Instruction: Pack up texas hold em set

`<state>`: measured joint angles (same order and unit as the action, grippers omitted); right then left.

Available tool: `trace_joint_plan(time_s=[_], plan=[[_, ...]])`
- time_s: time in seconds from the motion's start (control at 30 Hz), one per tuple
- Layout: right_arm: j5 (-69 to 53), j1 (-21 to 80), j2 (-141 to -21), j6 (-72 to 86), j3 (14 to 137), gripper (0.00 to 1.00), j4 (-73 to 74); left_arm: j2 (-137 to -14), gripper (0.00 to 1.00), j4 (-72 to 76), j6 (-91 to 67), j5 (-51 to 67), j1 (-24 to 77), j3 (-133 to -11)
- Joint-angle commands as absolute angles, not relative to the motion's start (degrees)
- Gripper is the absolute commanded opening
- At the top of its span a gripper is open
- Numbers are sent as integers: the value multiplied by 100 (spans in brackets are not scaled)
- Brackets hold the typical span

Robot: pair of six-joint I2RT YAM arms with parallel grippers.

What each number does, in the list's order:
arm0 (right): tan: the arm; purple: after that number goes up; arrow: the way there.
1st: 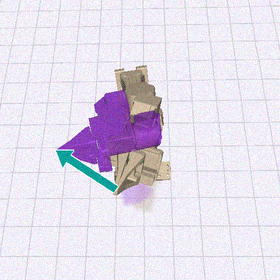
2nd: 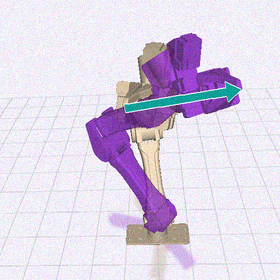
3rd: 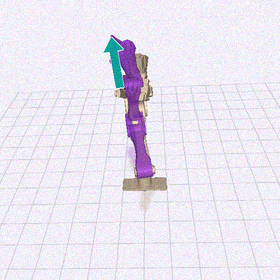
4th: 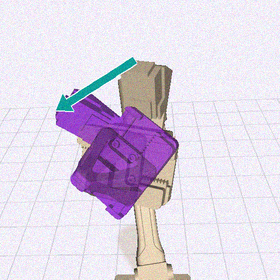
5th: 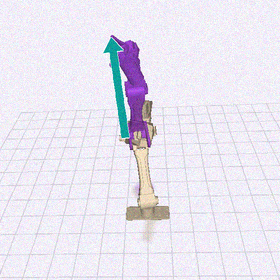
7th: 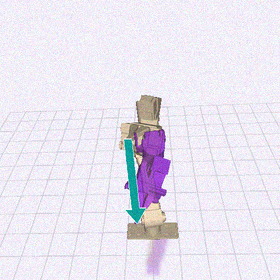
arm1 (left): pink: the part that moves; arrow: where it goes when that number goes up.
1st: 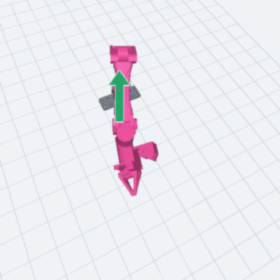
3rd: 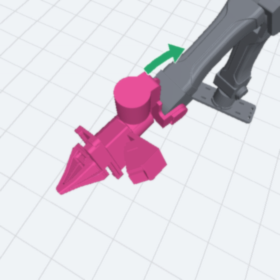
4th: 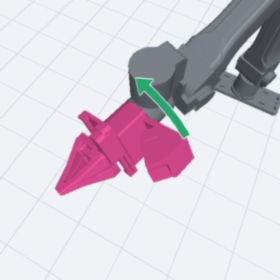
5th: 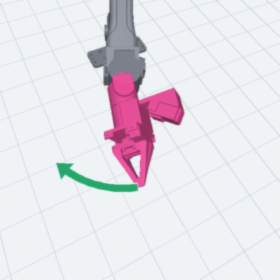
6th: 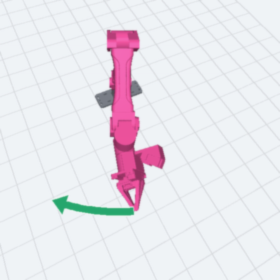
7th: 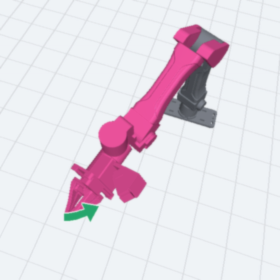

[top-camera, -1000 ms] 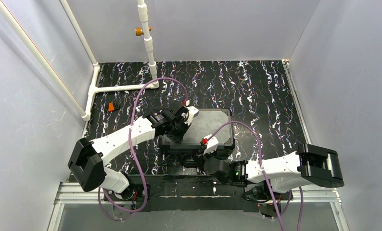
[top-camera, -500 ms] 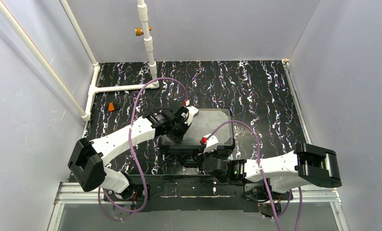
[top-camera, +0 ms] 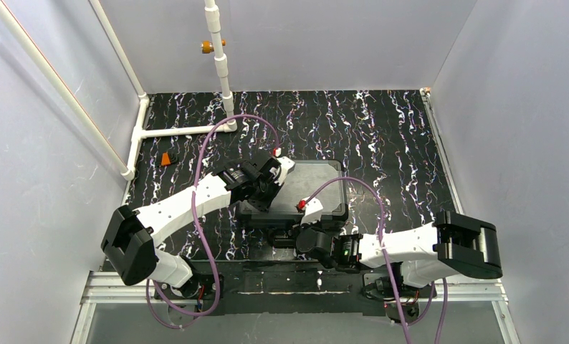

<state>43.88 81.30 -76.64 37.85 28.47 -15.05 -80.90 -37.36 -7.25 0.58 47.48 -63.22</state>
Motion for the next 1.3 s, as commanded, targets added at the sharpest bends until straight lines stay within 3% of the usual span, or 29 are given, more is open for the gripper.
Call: trace_joint_plan(time_s=[0.0, 0.6, 0.97, 1.27], plan=[[4579, 7901, -7944, 4200, 2843, 16, -1453, -8213, 0, -4368, -695, 79, 4789, -6062], [4394, 7917, -8096, 4535, 2610, 15, -1646, -8235, 0, -4368, -705, 79, 4784, -6064], [4391, 7969, -7069, 4958, 2707, 12, -691, -8249, 0, -4377, -713, 79, 4782, -6051], [4264, 8217, -7150, 5001, 2788, 1, -1041, -8212, 0, -4395, -727, 79, 4786, -6055]])
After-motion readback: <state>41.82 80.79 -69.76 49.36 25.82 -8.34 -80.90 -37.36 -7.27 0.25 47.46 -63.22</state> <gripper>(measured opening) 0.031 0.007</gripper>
